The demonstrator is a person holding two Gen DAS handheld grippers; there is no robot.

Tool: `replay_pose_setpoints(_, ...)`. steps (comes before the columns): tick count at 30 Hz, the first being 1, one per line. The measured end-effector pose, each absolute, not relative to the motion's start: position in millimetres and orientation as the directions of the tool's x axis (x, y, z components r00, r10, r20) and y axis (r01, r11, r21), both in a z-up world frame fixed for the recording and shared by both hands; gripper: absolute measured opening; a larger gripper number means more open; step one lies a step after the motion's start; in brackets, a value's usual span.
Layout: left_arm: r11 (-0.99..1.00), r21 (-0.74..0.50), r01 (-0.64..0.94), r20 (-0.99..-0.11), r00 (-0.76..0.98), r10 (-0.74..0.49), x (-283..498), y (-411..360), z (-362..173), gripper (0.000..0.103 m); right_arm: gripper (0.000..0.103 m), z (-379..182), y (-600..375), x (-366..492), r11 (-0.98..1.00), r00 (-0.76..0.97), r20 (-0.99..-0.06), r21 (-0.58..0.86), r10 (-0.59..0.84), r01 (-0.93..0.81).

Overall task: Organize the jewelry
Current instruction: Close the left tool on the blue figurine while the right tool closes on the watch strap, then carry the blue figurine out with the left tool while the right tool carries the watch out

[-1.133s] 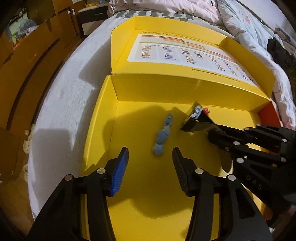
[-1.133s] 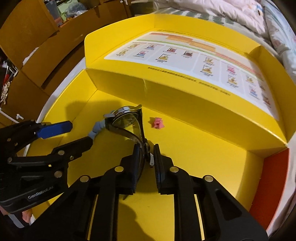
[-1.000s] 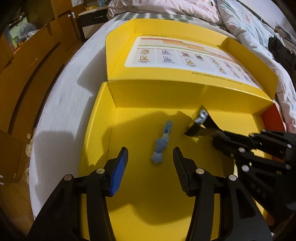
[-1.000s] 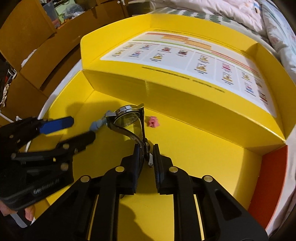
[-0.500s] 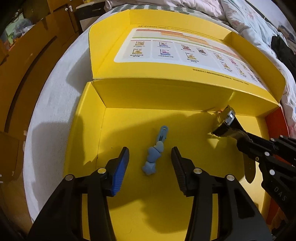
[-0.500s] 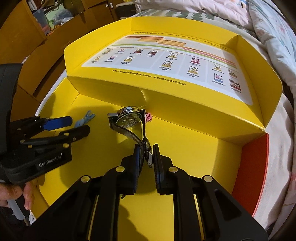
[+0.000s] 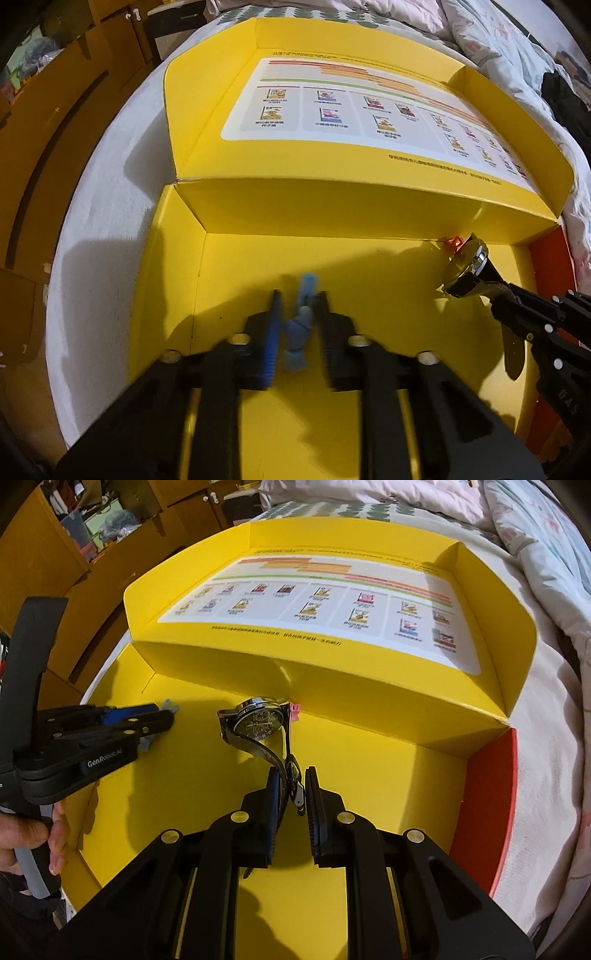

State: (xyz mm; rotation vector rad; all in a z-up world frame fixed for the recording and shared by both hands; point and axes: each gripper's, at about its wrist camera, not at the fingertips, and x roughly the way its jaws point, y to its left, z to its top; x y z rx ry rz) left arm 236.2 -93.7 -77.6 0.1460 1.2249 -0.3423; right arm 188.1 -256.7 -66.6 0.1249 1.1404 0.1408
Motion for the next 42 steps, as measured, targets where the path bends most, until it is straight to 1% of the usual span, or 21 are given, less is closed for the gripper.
replay_pose_setpoints(4,0.941,-0.109,0.321,-0.936,0.286,-0.206,237,-89,-78,0.014,0.015,-62,-260,187,0.982,0.421,-0.888,0.183,0.184,-0.043)
replay_pose_setpoints(7,0.935,-0.165,0.315,-0.932,0.261,-0.253,236,-82,-75,0.012,0.015,-58,-262,184,0.98,0.431,-0.882,0.194,0.193,-0.042)
replay_pose_setpoints(9,0.933,-0.177,0.313,-0.927,0.265,-0.264,234,-80,-71,0.011,0.015,-56,-263,183,0.979,0.436,-0.878,0.198,0.196,-0.041)
replay_pose_setpoints(15,0.926,-0.215,0.311,-0.91,0.28,-0.305,226,-73,-54,0.011,0.015,-42,-270,177,0.972,0.456,-0.862,0.231,0.22,-0.034)
replay_pose_setpoints(18,0.924,-0.217,0.315,-0.907,0.285,-0.31,222,-73,-48,0.011,0.015,-34,-273,172,0.97,0.465,-0.855,0.241,0.229,-0.034)
replay_pose_setpoints(25,0.914,-0.228,0.335,-0.897,0.293,-0.331,208,-74,-31,0.011,0.01,-10,-276,156,0.965,0.485,-0.84,0.259,0.245,-0.04)
replay_pose_setpoints(31,0.912,-0.244,0.329,-0.895,0.286,-0.342,200,-69,-27,0.011,0.01,-15,-271,149,0.971,0.454,-0.861,0.236,0.229,-0.04)
replay_pose_setpoints(34,0.911,-0.247,0.331,-0.894,0.284,-0.346,199,-68,-24,0.011,0.009,-12,-268,147,0.971,0.467,-0.856,0.235,0.224,-0.036)
replay_pose_setpoints(42,0.901,-0.263,0.344,-0.877,0.304,-0.372,189,-65,-6,0.011,0.008,25,-267,133,0.958,0.522,-0.809,0.282,0.27,-0.059)
